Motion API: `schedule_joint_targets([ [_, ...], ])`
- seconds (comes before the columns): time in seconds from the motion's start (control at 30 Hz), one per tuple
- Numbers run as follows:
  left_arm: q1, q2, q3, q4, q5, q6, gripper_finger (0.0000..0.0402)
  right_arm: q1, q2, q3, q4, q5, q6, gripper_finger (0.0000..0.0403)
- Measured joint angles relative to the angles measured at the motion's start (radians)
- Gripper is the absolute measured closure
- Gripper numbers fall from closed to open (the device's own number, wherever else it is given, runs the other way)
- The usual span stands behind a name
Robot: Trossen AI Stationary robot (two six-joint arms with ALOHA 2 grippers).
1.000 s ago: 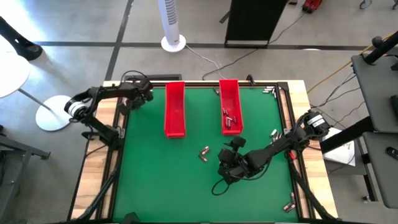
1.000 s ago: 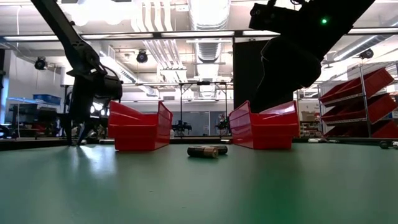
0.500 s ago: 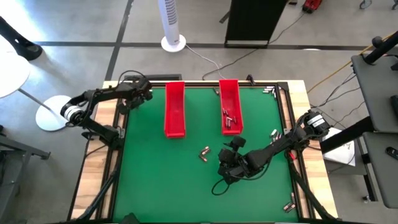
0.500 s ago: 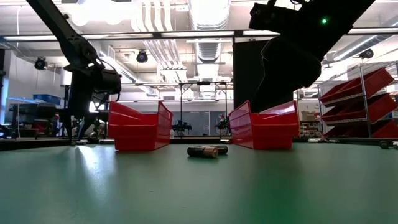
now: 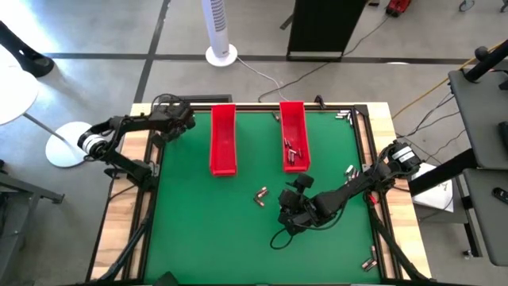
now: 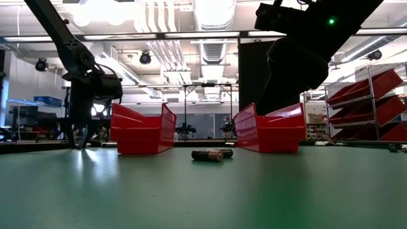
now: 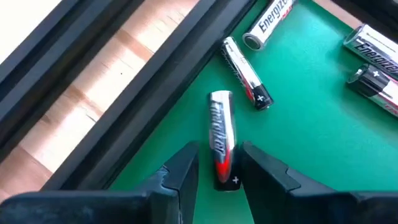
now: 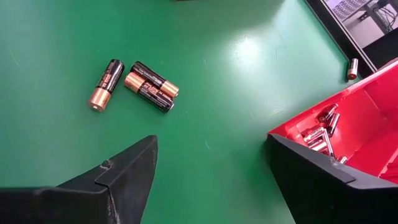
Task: Sort batteries
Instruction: Put the silver battery into the right red bin
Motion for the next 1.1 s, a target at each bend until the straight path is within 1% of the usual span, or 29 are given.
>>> schedule_joint_targets([
  [0.13,-0.003,-0.001,-0.015,0.012,-0.018,-0.01,0.0298,0.0,0.0,0.0,0.0,0.0,0.0,0.0113],
  [0.27,-0.003,-0.001,-0.014,0.012,-0.024,-0.008,0.0307,0.0,0.0,0.0,0.0,0.0,0.0,0.0123],
  [0.37,-0.003,0.0,-0.015,0.016,-0.027,0.021,0.0327,0.0,0.0,0.0,0.0,0.0,-0.001,0.0129],
  [0.47,-0.011,-0.002,-0.017,0.012,-0.037,0.015,0.0353,0.0,0.0,0.0,0.0,0.0,-0.001,0.0134],
  [0.57,-0.017,-0.002,-0.017,0.01,-0.041,0.016,0.0363,0.0,0.0,0.0,0.0,0.0,-0.001,0.0139],
  [0.9,-0.039,-0.013,-0.017,0.007,-0.038,0.059,0.0369,0.0,0.0,0.0,-0.001,0.0,-0.013,0.015],
  [1.1,-0.05,-0.069,-0.021,-0.014,-0.003,0.113,0.0369,0.0,0.0,0.0,-0.002,0.0,-0.013,0.014],
])
